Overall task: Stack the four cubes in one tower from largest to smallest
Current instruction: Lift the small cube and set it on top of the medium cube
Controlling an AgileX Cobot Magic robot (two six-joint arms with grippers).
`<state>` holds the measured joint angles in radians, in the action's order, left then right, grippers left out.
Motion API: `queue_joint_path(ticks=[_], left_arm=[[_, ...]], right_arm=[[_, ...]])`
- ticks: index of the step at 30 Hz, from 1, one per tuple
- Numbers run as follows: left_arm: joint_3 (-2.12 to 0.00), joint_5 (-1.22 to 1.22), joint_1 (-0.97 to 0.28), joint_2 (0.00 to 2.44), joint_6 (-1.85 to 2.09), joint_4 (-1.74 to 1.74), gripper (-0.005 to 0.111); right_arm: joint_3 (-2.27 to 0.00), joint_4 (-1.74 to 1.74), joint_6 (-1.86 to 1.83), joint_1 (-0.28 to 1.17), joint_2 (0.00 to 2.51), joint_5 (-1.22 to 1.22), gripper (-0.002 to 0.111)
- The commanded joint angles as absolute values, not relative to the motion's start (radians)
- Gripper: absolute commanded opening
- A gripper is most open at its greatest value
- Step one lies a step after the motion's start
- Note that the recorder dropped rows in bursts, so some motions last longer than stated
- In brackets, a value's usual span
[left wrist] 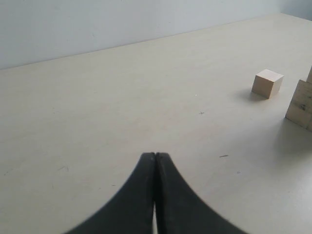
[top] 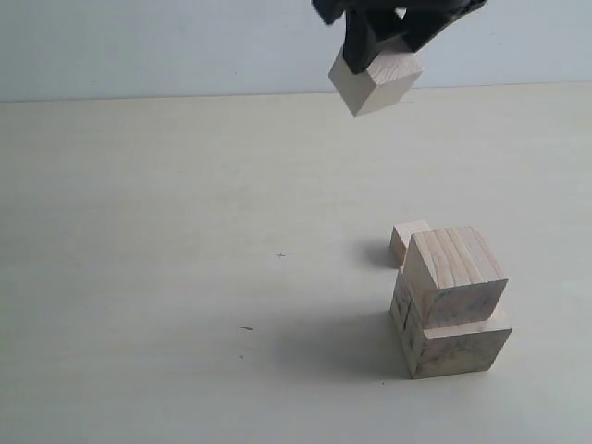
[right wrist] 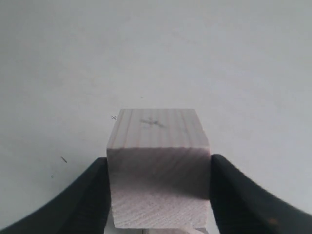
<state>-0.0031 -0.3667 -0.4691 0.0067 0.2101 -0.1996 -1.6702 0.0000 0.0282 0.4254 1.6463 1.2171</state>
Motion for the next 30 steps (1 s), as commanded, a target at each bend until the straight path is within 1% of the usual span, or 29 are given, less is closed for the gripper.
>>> queue_joint_path(ticks=[1,3,7,12,30], left_arm=[[0.000,-0.361,-0.463,0.000,0.210,-0.197,0.000],[0.000,-0.361,-0.463,0.000,0.210,-0.197,0.000],[0.000,-0.361,-0.463,0.000,0.210,-0.197,0.000],[0.000,-0.361,-0.463,0.000,0.210,-0.197,0.000],[0.000,-0.361,-0.463,0.000,0.210,-0.197,0.000]], right_arm=[[-1.586,0.000,0.071,0.425,1.526,1.221,0.014],[-1.469,0.000,0.097,0.407,1.434,1.221,0.014],[-1.317,0.013,0.122,0.385,1.288,1.221,0.014],[-1.158,0.081,0.134,0.385,1.214,1.221,0.014],[-1.132,0.080,0.144,0.385,1.249,1.221,0.014]])
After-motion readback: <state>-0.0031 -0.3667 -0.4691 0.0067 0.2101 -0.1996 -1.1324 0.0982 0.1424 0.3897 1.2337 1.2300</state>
